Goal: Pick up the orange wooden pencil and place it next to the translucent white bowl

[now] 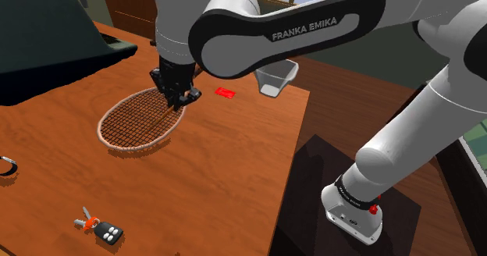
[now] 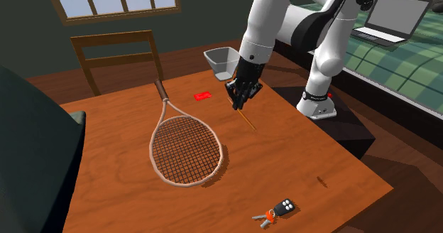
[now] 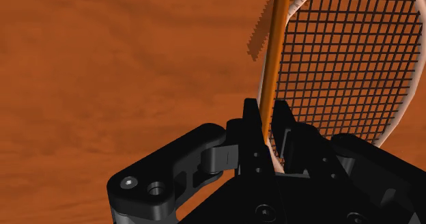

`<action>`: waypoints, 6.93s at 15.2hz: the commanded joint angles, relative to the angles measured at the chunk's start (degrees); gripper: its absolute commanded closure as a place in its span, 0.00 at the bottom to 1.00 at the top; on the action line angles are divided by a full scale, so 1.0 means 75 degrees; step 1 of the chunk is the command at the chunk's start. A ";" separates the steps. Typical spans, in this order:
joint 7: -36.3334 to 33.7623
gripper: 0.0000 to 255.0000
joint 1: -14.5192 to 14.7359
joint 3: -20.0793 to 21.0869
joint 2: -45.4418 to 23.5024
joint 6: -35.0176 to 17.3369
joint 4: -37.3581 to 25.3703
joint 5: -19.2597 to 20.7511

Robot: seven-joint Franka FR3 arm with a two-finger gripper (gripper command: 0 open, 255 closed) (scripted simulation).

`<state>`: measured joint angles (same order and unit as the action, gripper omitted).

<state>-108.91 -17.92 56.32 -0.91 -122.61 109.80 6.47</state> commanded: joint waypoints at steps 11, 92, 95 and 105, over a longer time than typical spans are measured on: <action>0.1731 1.00 -0.0220 -0.0834 0.1770 0.0633 0.0428 -0.1829; 0.9387 0.00 -0.0307 -0.7132 0.4228 -0.2775 0.7258 -0.2904; 0.9391 0.00 -0.0308 -0.7135 0.4226 -0.2778 0.7259 -0.2903; 0.9243 0.00 -0.0536 -0.7202 0.5239 -0.1397 0.6902 -0.2599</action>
<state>-39.59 -21.93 2.32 38.36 -133.14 161.58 -13.04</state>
